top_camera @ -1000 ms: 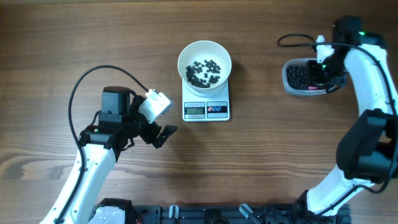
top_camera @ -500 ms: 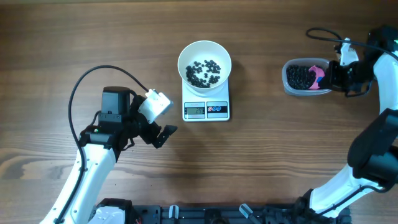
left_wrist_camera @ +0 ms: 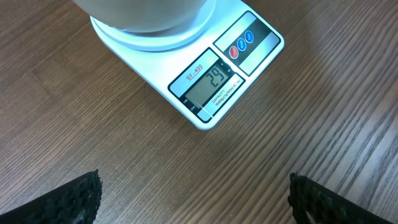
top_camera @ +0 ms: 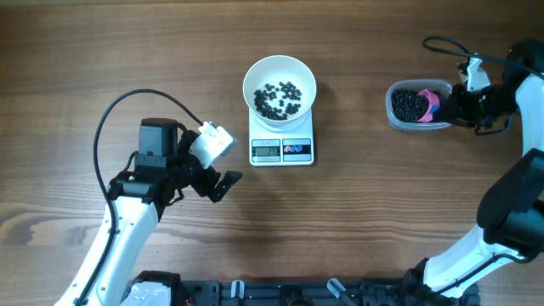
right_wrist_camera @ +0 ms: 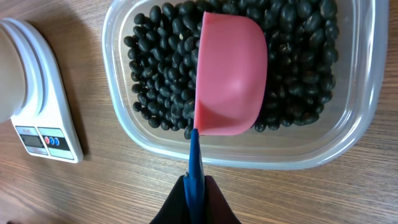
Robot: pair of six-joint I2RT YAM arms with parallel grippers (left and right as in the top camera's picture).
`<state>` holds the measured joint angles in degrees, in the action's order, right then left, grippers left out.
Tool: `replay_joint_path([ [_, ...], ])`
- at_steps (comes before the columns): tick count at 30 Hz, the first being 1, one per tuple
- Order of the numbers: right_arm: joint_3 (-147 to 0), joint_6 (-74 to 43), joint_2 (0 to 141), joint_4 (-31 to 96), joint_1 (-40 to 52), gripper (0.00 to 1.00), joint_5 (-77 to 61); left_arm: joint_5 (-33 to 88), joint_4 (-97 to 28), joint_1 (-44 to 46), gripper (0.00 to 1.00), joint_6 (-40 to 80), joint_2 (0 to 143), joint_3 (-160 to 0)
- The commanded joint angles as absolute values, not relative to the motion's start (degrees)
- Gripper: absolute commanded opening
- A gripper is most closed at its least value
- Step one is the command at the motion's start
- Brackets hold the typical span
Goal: Scoop item into bowl and weigh 150g on scale
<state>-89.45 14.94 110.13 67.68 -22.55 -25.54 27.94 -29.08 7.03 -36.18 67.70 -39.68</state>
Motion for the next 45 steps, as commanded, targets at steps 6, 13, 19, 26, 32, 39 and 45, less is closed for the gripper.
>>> replay_joint_path([
  [6, -84.23, 13.45, 111.24, 64.27, -21.26, 0.04, -28.45, 29.02, -28.95, 7.4, 1.0, -37.26, 67.18, -39.09],
  [13, -84.25, 13.98, 111.24, 64.36, -20.12, 0.04, -31.77, 29.02, -28.95, 7.4, 1.0, -37.26, 67.18, -39.09],
  [19, -84.27, 16.58, 111.24, 66.11, -23.4, 0.04, -34.48, 29.02, -28.95, 7.4, 1.0, -37.23, 67.18, -39.09],
  [26, -84.27, 20.58, 111.24, 67.18, -30.41, 0.04, -43.09, 29.02, -28.93, 7.4, 1.0, -37.23, 67.18, -39.09],
  [32, -84.25, 21.23, 111.24, 69.28, -35.07, 0.04, -46.13, 29.04, -28.95, 7.4, 1.0, -37.23, 67.18, -39.09],
  [39, -84.27, 28.14, 111.24, 72.66, -38.24, 0.04, -57.21, 29.02, -28.95, 7.4, 1.0, -37.23, 67.18, -39.09],
  [45, -84.27, 28.56, 111.24, 73.87, -38.22, 0.04, -64.93, 29.02, -28.95, 7.4, 1.0, -37.23, 67.18, -39.09],
])
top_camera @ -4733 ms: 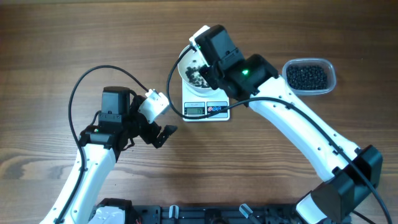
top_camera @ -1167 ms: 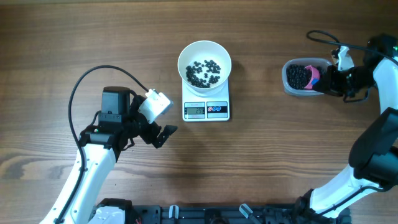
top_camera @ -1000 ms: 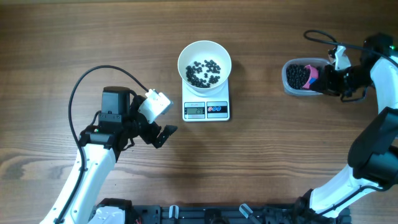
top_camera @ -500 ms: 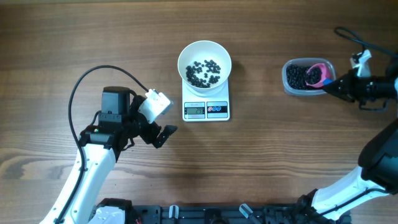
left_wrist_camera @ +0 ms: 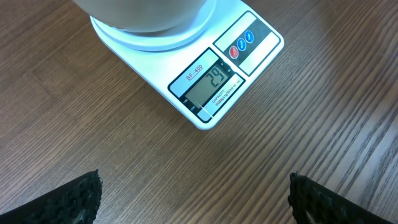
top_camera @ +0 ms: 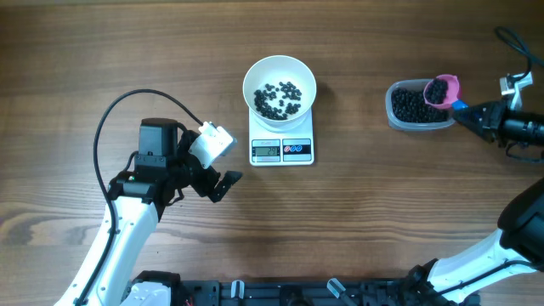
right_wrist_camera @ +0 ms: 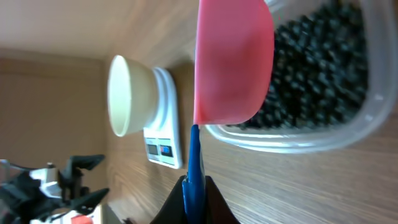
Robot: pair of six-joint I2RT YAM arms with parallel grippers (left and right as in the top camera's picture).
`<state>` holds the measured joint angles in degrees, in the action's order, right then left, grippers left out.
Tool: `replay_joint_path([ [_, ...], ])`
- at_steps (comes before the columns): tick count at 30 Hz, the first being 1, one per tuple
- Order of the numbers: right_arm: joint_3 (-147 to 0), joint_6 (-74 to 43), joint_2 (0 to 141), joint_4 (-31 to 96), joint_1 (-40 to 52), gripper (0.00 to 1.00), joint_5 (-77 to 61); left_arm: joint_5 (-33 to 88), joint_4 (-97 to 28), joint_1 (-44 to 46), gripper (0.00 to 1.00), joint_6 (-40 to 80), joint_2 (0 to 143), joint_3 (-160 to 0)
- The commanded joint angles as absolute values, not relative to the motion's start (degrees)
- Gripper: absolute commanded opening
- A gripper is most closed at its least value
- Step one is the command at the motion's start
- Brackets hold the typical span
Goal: Scoop item into bowl and weigh 150g on scale
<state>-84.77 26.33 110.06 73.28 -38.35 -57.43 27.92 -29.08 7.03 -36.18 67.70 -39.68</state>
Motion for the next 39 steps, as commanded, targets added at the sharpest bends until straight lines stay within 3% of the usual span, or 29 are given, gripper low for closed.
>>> replay_joint_path([
  [1, -84.27, 28.86, 111.24, 74.46, -38.22, 0.04, -66.78, 29.02, -28.95, 7.4, 1.0, -37.26, 67.18, -39.09],
  [10, -84.25, 30.46, 111.24, 78.37, -35.44, 0.04, -76.93, 29.02, -28.95, 7.4, 1.0, -37.23, 67.18, -39.09],
  [16, -84.27, 29.34, 111.24, 78.11, -26.5, 0.04, -79.85, 29.02, -28.95, 7.4, 1.0, -37.23, 67.18, -39.09],
  [27, -84.55, 4.36, 111.11, 56.9, -6.2, 0.04, -74.63, 29.02, -28.95, 7.4, 1.0, -37.26, 67.18, -39.09],
  [32, -90.3, -4.38, 110.96, 51.77, 3.84, 0.04, -63.31, 29.02, -28.95, 7.4, 1.0, -37.23, 67.18, -39.09],
  [39, -99.81, -6.22, 108.49, 53.39, 13.61, 0.04, -36.67, 29.02, -28.95, 7.4, 1.0, -37.26, 67.18, -39.09],
])
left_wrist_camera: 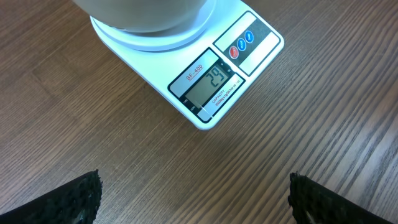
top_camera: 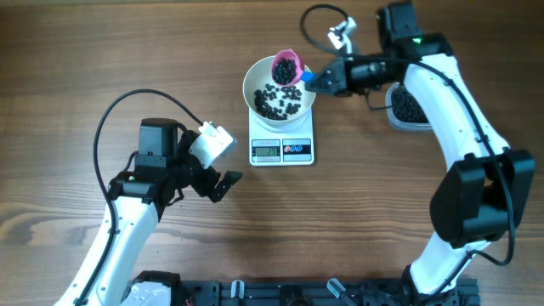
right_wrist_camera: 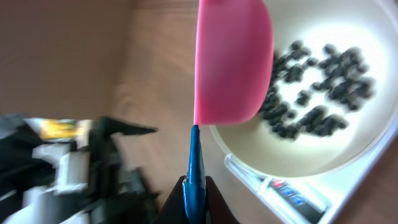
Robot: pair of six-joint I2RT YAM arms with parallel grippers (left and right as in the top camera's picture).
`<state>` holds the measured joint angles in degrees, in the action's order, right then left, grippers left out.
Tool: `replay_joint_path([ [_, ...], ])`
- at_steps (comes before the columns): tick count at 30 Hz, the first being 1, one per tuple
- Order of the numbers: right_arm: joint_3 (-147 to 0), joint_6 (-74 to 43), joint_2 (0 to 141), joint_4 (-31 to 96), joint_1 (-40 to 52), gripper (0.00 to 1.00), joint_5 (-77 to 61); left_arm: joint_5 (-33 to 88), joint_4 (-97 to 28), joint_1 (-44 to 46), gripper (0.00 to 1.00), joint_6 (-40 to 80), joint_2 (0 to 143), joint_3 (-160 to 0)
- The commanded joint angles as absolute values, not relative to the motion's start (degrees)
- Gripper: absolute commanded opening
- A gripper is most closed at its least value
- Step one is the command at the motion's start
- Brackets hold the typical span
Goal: Scoop item into bowl and weigh 150g on scale
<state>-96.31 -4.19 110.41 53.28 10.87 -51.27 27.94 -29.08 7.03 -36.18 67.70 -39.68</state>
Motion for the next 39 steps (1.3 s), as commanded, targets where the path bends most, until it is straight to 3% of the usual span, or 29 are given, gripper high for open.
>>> replay_joint_path([
  [1, -100.53, -6.13, 107.79, 53.43, 14.87, 0.04, -32.29, 29.02, -28.95, 7.4, 1.0, -37.26, 67.18, -39.09],
  [15, -101.21, 1.72, 104.77, 53.87, 31.88, 0.04, 9.78, 29.04, -28.95, 7.4, 1.0, -37.26, 67.18, -39.09],
  [25, -101.19, 5.41, 104.77, 53.87, 40.18, 0.04, 26.39, 29.02, -28.95, 7.4, 1.0, -37.23, 67.18, -39.09],
  [33, -101.19, 6.48, 104.77, 53.98, 41.63, 0.04, 28.49, 29.02, -28.95, 7.4, 1.0, -37.26, 67.18, -39.09],
  [39, -101.19, 5.32, 103.53, 54.76, 39.33, 0.04, 16.4, 29.04, -28.95, 7.4, 1.0, -37.26, 67.18, -39.09],
])
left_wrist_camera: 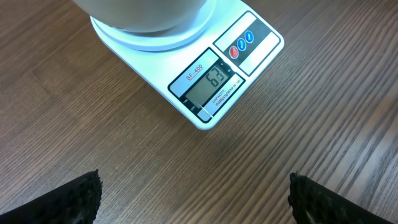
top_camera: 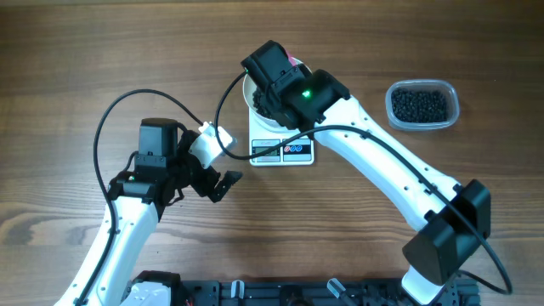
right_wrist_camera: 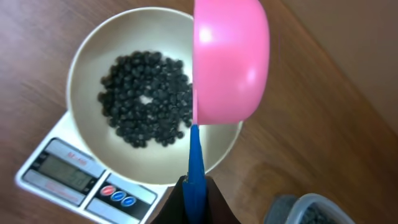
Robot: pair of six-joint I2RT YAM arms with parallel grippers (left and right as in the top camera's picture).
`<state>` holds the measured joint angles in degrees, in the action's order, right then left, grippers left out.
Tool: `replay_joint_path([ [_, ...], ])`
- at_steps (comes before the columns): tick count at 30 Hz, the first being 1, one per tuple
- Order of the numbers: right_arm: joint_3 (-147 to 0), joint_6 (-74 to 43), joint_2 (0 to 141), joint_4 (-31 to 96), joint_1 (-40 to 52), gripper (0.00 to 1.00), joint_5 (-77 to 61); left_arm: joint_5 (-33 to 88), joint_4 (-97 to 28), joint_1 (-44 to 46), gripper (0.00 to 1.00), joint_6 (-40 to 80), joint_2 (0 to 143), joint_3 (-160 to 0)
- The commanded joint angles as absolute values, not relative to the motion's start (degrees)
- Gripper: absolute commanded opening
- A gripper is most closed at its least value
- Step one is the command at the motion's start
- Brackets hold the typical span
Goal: Scoop item into bowl and weigh 150g on scale
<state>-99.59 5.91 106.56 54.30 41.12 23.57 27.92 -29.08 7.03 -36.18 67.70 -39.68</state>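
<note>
The white bowl (right_wrist_camera: 93, 74) stands on the white scale (left_wrist_camera: 205, 81) and holds a layer of black beans (right_wrist_camera: 146, 99). My right gripper (right_wrist_camera: 194, 186) is shut on the blue handle (right_wrist_camera: 195, 152) of the pink scoop (right_wrist_camera: 231, 62), which hangs over the bowl's right rim with its rounded back towards the wrist camera. In the overhead view the right arm (top_camera: 297, 89) covers most of the bowl (top_camera: 249, 92). The scale's display (left_wrist_camera: 213, 79) reads about 63. My left gripper (top_camera: 223, 184) is open over bare wood left of the scale, its fingers (left_wrist_camera: 78, 199) wide apart.
A clear tub of black beans (top_camera: 422, 104) sits at the right of the table. The right arm stretches from the front right corner across to the bowl. The left arm's black cable (top_camera: 119, 110) loops over the left side of the table.
The right wrist now sits over the bowl, and the scoop shows its back above the beans. The bowl holds more beans and the display went from 29 to about 63. The left arm is unmoved.
The scoop was first down in the bean tub, with the display at 29. Then it was raised at the tub's edge, full of beans. Then it hung over the bowl's far rim. Now it is turned over the bowl, and the reading is about 63.
</note>
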Motion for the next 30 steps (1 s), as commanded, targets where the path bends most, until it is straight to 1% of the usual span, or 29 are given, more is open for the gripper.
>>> replay_joint_path([
  [1, -101.19, 3.9, 102.43, 55.18, 38.11, 0.04, 13.85, 29.02, -28.95, 7.4, 1.0, -37.23, 67.18, -39.09],
  [7, -101.19, 0.75, 93.25, 59.79, 27.18, 0.04, 5.37, 29.04, -28.95, 7.4, 1.0, -37.23, 67.18, -39.09],
  [10, -101.19, -0.03, 88.86, 63.24, 19.05, 0.04, 5.43, 29.04, -28.95, 7.4, 1.0, -37.23, 67.18, -39.09],
  [11, -101.19, -0.01, 87.53, 65.28, 14.94, 0.04, 5.41, 29.02, -28.95, 7.4, 1.0, -37.26, 67.18, -39.09],
  [14, -101.16, 0.01, 86.67, 70.67, 5.91, 0.04, 5.48, 29.02, -28.95, 7.4, 1.0, -37.26, 67.18, -39.09],
  [18, -97.86, 0.69, 87.42, 72.49, -1.87, 0.04, 5.45, 29.02, -28.95, 7.4, 1.0, -37.26, 67.18, -39.09],
  [22, -92.23, 1.48, 89.43, 71.31, -5.23, 0.04, 5.45, 29.02, -28.95, 7.4, 1.0, -37.26, 67.18, -39.09],
  [26, -85.19, 1.5, 91.79, 65.84, -5.43, 0.04, 5.37, 29.02, -28.95, 7.4, 1.0, -37.26, 67.18, -39.09],
  [30, -80.07, 1.83, 95.11, 60.64, -5.43, 0.04, 2.39, 29.02, -28.95, 7.4, 1.0, -37.26, 67.18, -39.09],
])
